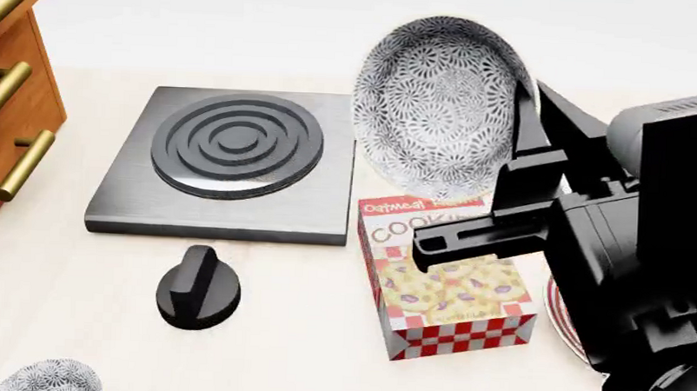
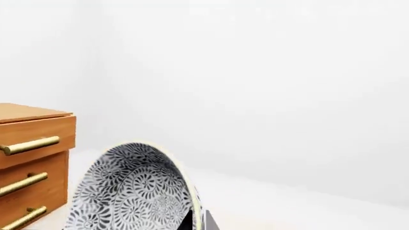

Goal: Pick the akita bowl from table center and place it on the plate.

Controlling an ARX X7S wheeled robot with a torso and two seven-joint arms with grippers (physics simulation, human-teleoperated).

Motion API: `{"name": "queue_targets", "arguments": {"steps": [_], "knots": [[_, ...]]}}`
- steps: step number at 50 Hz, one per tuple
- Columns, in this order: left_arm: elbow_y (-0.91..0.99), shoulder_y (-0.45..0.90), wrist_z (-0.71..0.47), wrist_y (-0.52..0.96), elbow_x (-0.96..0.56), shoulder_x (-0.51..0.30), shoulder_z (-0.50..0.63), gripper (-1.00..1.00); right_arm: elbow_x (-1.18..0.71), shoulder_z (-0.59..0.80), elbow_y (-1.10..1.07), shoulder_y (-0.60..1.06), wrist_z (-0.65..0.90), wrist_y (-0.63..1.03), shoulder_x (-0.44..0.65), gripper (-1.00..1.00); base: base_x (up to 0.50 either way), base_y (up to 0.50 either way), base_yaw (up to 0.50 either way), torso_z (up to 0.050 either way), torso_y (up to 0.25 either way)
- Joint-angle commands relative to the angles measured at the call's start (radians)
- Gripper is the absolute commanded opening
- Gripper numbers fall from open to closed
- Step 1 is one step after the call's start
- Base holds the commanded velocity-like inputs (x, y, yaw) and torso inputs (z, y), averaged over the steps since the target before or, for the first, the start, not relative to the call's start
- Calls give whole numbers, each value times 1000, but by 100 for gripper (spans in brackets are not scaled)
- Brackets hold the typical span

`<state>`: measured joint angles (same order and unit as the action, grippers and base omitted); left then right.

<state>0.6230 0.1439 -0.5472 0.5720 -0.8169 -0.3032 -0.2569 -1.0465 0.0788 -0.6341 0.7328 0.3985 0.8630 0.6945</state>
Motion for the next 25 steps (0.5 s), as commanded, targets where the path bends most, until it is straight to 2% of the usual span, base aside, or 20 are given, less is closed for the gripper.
{"name": "queue_targets", "arguments": {"steps": [1, 14, 25], "knots": [[-23, 2, 23, -42, 10, 15, -24, 100, 5, -137, -79, 10, 39, -4, 100, -100, 0, 0, 0, 0, 0], [-25, 4, 18, -44, 6, 12, -18, 100, -92, -272, 48, -37, 135, 41, 123, -100, 0, 0, 0, 0, 1], [-26, 2, 16, -49, 5, 10, -15, 100, -176, -278, 199, -28, 131, 85, 100, -100, 0, 0, 0, 0, 0]]}}
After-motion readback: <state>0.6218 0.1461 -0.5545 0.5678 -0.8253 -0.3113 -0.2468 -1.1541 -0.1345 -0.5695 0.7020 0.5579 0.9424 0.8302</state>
